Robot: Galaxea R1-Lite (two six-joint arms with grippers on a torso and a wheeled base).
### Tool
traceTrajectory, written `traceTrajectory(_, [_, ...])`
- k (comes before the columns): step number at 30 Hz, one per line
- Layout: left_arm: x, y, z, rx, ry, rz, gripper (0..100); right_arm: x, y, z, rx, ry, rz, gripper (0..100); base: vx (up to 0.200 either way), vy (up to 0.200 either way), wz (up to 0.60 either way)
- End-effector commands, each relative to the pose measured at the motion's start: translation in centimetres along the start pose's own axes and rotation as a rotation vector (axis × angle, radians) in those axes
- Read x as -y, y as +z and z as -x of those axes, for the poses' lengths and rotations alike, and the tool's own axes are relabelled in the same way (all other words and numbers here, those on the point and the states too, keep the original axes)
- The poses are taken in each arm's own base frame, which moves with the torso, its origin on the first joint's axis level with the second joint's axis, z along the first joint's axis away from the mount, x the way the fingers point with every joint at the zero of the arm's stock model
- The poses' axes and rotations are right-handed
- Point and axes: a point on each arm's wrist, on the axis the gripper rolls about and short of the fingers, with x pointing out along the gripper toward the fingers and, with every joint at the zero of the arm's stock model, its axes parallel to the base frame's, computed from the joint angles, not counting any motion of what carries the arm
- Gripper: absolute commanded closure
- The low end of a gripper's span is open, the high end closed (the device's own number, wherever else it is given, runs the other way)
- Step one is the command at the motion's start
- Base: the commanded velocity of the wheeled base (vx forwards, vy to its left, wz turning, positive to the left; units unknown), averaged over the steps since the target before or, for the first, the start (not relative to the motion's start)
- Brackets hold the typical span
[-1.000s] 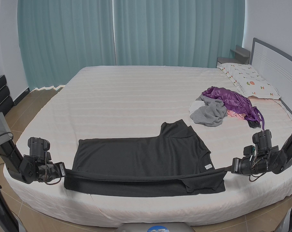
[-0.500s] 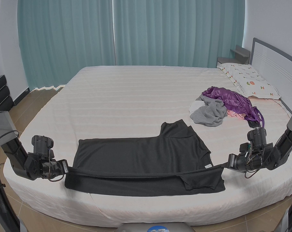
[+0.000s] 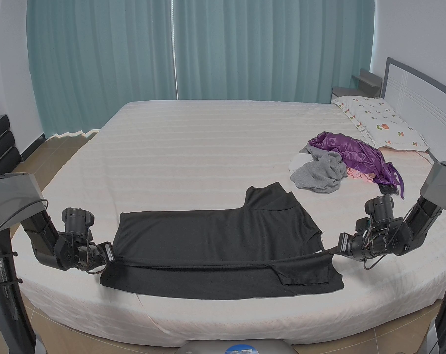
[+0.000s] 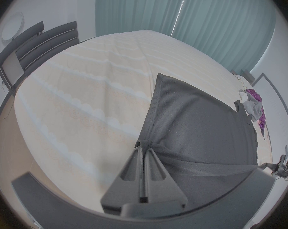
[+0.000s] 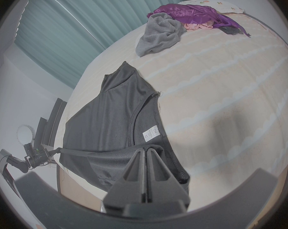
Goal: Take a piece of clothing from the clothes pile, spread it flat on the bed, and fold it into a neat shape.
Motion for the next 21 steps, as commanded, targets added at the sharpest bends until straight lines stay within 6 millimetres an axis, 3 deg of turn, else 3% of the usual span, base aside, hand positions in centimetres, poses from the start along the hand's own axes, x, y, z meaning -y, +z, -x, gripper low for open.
traceTrajectory(1, [0.2,-0.3,-1.1,-0.016,0.001,0.003,100,0.3,-0.3,-1.0,-0.021,-0.005,-0.003,0,0.0,0.0,0.0])
traceTrajectory(3, [0.6,-0.4,-1.4,-0.021,-0.007,0.0,100,0.2,-0.3,-0.9,-0.019,-0.003,-0.007,0,0.0,0.0,0.0])
traceTrajectory(4, [0.7,-0.4,-1.5,-0.018,-0.009,0.005,0,0.2,-0.2,-0.8,-0.018,-0.002,-0.01,0,0.0,0.0,0.0])
traceTrajectory(10, [0.8,-0.1,-0.9,-0.005,-0.014,0.039,0,-0.5,-0.1,0.8,0.003,0.019,-0.046,0,0.0,0.0,0.0])
traceTrajectory(16, [0.9,0.9,1.5,0.049,-0.039,0.103,0,-0.7,-1.1,2.5,0.006,0.046,-0.062,0,0.0,0.0,0.0])
traceTrajectory(17, [0.9,1.2,2.8,0.069,-0.054,0.126,0,-0.7,-1.6,3.2,0.028,0.062,-0.094,0,0.0,0.0,0.0])
traceTrajectory(21, [0.7,0.4,4.2,0.057,-0.068,0.163,0,-0.7,-2.5,4.1,0.071,0.095,-0.207,0,0.0,0.0,0.0])
